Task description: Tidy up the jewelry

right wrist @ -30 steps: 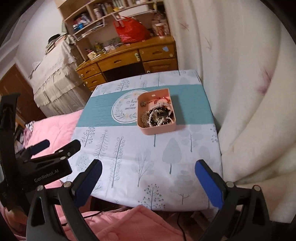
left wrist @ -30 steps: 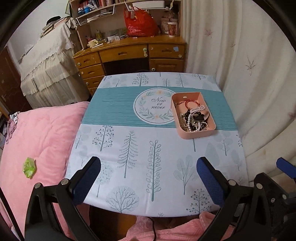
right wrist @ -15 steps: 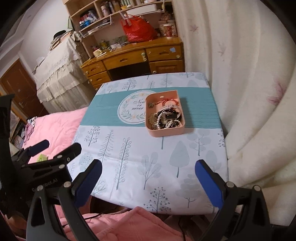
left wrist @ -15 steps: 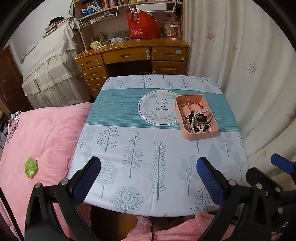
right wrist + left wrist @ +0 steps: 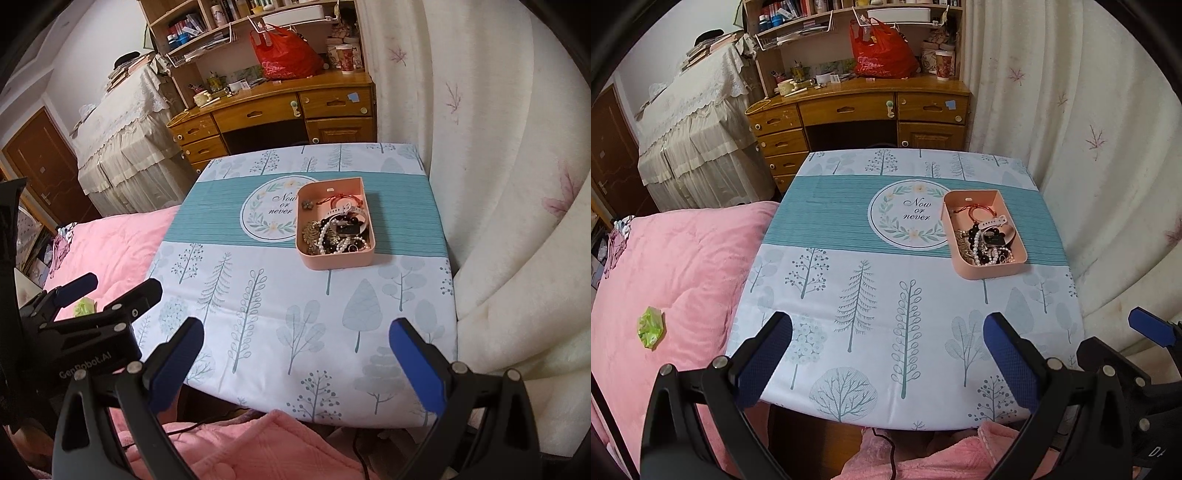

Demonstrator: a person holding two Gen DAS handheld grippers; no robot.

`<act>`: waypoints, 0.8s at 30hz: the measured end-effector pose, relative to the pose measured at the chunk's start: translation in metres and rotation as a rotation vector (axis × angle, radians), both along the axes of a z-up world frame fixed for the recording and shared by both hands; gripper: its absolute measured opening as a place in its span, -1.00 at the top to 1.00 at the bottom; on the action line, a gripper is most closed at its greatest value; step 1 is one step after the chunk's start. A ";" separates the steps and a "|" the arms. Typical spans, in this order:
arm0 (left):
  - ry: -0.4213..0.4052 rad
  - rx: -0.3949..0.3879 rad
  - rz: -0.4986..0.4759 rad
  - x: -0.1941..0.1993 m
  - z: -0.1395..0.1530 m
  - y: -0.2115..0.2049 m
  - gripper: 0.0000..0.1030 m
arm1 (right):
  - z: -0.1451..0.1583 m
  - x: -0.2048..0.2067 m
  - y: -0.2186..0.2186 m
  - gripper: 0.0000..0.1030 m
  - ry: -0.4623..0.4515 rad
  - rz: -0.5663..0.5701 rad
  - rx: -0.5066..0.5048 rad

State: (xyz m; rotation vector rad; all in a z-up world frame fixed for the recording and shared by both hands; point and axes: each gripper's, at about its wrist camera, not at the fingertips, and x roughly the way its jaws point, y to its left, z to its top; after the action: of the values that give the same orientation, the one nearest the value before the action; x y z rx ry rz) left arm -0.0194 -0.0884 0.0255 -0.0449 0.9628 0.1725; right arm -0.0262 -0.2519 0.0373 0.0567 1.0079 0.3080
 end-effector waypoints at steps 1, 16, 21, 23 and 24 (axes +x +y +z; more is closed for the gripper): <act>0.000 0.001 -0.001 0.000 0.000 -0.001 -0.99 | 0.001 0.000 0.000 -0.96 0.001 -0.001 0.000; -0.012 0.006 0.003 -0.002 0.002 -0.002 -0.99 | -0.003 0.000 -0.004 -0.96 0.016 0.001 0.001; -0.012 0.007 0.004 -0.003 0.002 -0.002 -0.99 | -0.003 0.000 -0.003 -0.96 0.021 -0.001 -0.001; -0.012 0.008 0.003 -0.003 0.002 -0.002 -0.99 | -0.005 -0.001 -0.004 -0.96 0.025 0.002 -0.003; -0.012 0.007 0.003 -0.003 0.003 -0.002 -0.99 | -0.006 -0.001 -0.003 -0.96 0.027 0.003 -0.005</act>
State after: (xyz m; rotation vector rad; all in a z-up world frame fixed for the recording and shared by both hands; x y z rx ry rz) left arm -0.0223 -0.0900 0.0282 -0.0409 0.9503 0.1782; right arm -0.0275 -0.2554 0.0317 0.0553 1.0352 0.3081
